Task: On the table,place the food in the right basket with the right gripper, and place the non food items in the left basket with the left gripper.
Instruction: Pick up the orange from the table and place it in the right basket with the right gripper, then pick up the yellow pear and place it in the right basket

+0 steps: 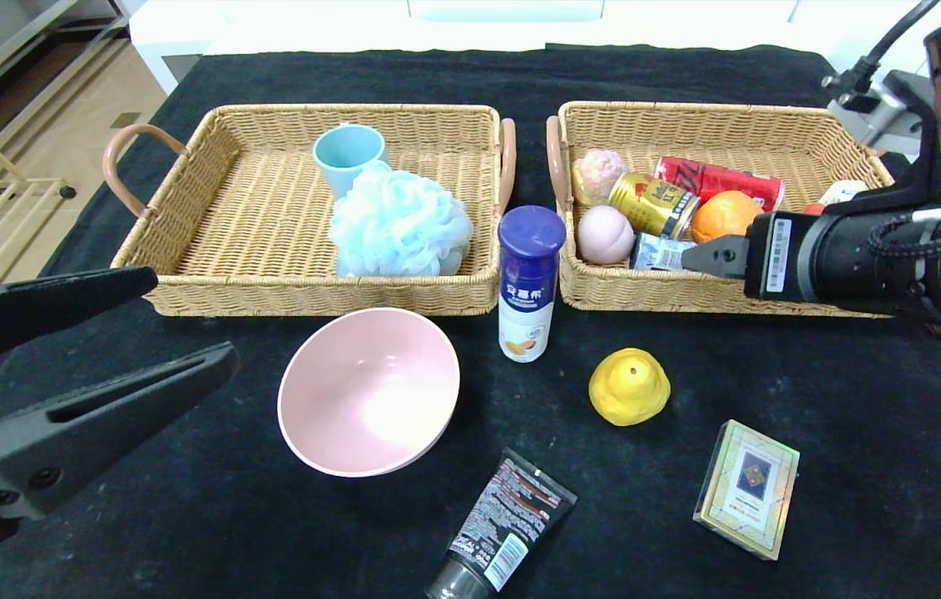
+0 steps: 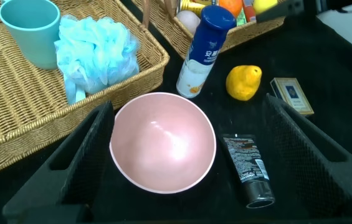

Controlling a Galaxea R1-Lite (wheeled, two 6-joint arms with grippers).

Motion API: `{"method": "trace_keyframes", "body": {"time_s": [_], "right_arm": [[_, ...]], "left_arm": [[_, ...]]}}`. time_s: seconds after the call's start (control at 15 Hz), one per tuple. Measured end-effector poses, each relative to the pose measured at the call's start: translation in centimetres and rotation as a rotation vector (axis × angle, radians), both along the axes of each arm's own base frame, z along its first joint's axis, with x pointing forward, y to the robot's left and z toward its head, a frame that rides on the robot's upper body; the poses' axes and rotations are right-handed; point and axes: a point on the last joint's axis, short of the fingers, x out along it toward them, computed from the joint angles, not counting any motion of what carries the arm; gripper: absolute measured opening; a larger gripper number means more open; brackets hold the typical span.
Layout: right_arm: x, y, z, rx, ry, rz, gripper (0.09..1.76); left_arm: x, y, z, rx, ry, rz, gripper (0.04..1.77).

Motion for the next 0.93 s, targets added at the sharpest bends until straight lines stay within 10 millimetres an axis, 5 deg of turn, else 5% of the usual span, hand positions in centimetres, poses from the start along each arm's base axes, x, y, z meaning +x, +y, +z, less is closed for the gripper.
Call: {"method": "trace_keyframes", "body": {"time_s": [0.4,0.93], "right_arm": [[-2.0,3.1,-2.4,-0.032,0.059,0.077,1.69],[-0.7,6.3,-4.8,-0.089,0.065,0.062,1.7]], "left_arm": [[0.2,-0.1,-0.2,0.014,0.003,0.001,1.72],[0.0,0.0,-0.1,0.012,-0.006,0.001,1.72]]}}
